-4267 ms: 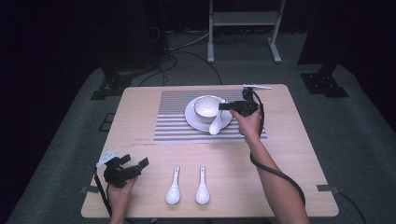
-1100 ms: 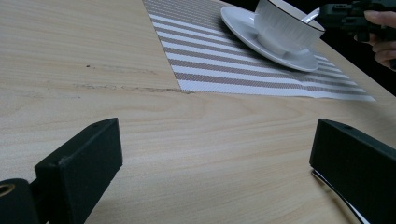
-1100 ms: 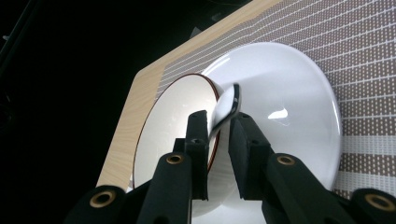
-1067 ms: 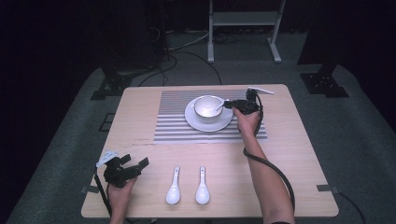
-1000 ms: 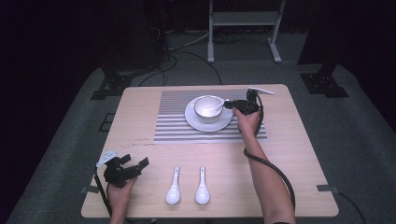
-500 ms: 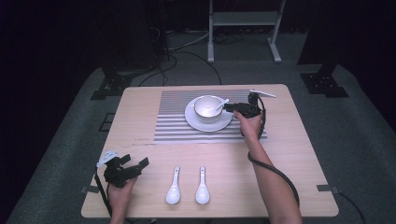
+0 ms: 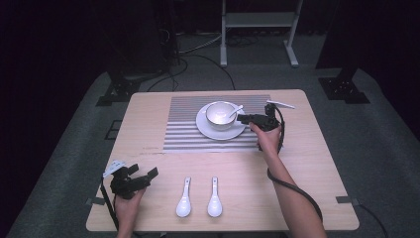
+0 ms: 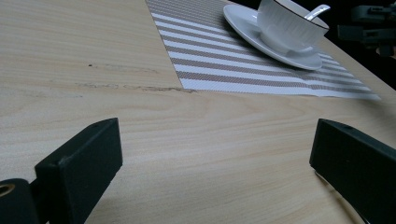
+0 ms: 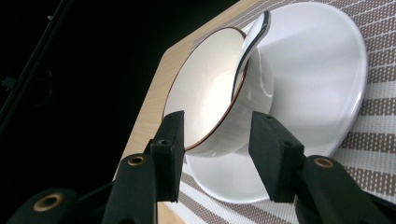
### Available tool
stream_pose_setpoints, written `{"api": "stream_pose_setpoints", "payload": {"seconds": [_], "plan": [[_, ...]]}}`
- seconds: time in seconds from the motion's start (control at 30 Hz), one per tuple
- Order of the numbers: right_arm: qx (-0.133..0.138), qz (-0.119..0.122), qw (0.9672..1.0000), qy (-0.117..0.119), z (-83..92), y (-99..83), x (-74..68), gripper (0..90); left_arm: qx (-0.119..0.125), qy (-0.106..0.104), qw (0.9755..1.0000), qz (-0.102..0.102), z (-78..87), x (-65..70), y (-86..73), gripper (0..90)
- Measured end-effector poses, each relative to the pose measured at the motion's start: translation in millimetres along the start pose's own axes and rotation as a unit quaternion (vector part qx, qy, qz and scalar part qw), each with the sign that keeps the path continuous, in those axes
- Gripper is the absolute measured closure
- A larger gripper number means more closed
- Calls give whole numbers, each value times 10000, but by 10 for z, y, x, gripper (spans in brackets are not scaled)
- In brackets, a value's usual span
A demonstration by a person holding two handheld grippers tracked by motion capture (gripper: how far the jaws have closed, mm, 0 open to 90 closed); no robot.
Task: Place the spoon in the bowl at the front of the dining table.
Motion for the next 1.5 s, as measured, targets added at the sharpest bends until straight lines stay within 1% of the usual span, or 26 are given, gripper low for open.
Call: {"api": "stream_pose_setpoints", "payload": {"seconds": [0.07, 0.37, 0.43, 0.57, 0.73, 0.87, 1.03, 1.13, 1.27, 1.37, 1.5], "plan": [[-24, 17, 10000, 36, 11, -15, -11, 524, -2, -4, 10000, -1, -1, -1, 1, 10], [-122, 133, 9998, 59, 51, -83, -42, 486, 4, 3, 10000, -18, -2, 4, 1, 10], [-193, 158, 9997, 66, 69, -128, -55, 475, -3, 12, 10000, -24, -2, 6, 0, 10], [-227, 211, 9995, 72, 100, -172, -58, 470, -17, 21, 10000, -31, -2, 9, -1, 10], [-272, 260, 9992, 135, 158, -255, -68, 456, -26, 26, 10000, -47, -4, 10, -1, 11], [-384, 322, 9986, 143, 194, -343, -59, 444, -36, 50, 10000, -52, -4, 10, -2, 10], [-446, 341, 9983, 141, 253, -445, -26, 424, -30, 61, 10000, -48, -6, 12, -1, 10], [-457, 320, 9983, 167, 273, -477, -22, 420, -33, 62, 10000, -45, -5, 12, -2, 10], [-503, 356, 9979, 187, 296, -538, -20, 409, -40, 59, 10000, -57, -8, 12, -1, 11], [-530, 357, 9977, 221, 303, -583, -31, 404, -39, 64, 10000, -55, -9, 13, -1, 11], [-616, 452, 9968, 238, 309, -661, -69, 398, -40, 66, 10000, -58, -10, 13, -1, 10]]}}
Point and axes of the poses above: each handheld gripper's, and its own axes: z roughly backward along the jaws, y roughly out of its top, x roughly to its right, the point moved 3 cm from there along -z, roughly forward along the jaws, and after that the axes turned 6 degrees about -x, right-handed, at the moved point
